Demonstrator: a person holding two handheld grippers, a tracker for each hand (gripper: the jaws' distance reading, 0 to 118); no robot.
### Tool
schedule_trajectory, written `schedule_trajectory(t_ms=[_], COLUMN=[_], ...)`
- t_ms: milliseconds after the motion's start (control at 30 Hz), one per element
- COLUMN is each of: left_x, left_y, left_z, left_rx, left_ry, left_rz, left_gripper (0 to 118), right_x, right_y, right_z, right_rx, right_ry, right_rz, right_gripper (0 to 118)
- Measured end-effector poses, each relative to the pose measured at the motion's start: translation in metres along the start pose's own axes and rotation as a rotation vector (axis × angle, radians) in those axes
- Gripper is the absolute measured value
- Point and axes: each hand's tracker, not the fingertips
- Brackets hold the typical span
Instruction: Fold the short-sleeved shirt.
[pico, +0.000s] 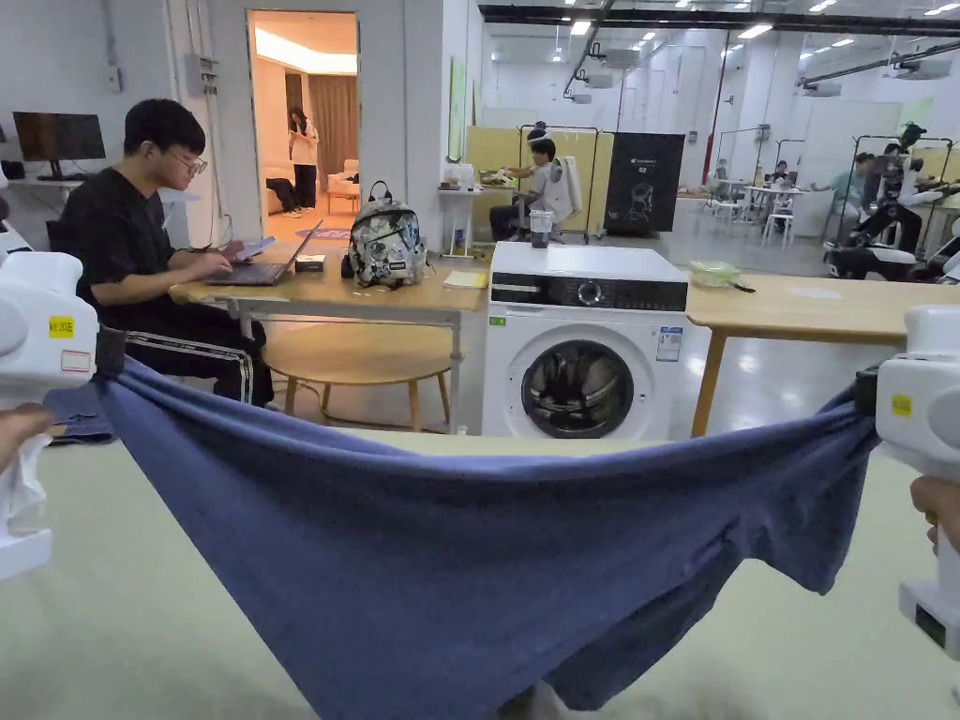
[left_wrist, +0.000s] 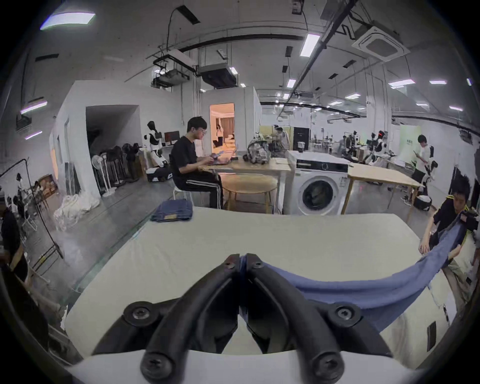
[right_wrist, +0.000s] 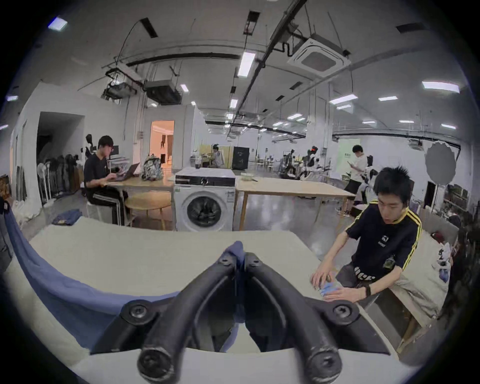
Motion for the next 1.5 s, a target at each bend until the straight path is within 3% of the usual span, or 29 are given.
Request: schedule_trajectory(t_ms=[167,400,533,800,1067,1500], left_x=[0.01,0.015,0.02,0.027,0.022,-0.023], left_y=[0.027,0.059,0.056,-0.007,-0.099,-0.205], left_z=[-0.004,-0.025,-0.032,-0.059,-0.056,0.009], left_rx=[0.03,0.067,0.059,-0.005,-0.085,-0.144], left_ry=[0.036,0.073,0.092,0.059,0.019,-0.034], left_rz=[0.014,0.007,-0.018,-0.035,-0.053,-0.009], left_gripper=[0,0,0,0,0,0], right_x=[-0.004,-0.018,-0.019,-0.027,-0.022,-0.003], right_y=[0.032,0.069,0.065,-0.015,-0.104,-0.182], right_z=[-0.011,-0.04,-0.048,-0.065,-0.047,0.06], right_rx=[0.027,0.087,0.086,-0.032,-0.121,-0.206], right_ry=[0.0,-0.02,-0.013,-0.011,-0.038,-0.016], right_rz=[-0.05,0.005,-0.03,0.009,0.101,0.155], right_gripper=[3,3,3,3,3,3])
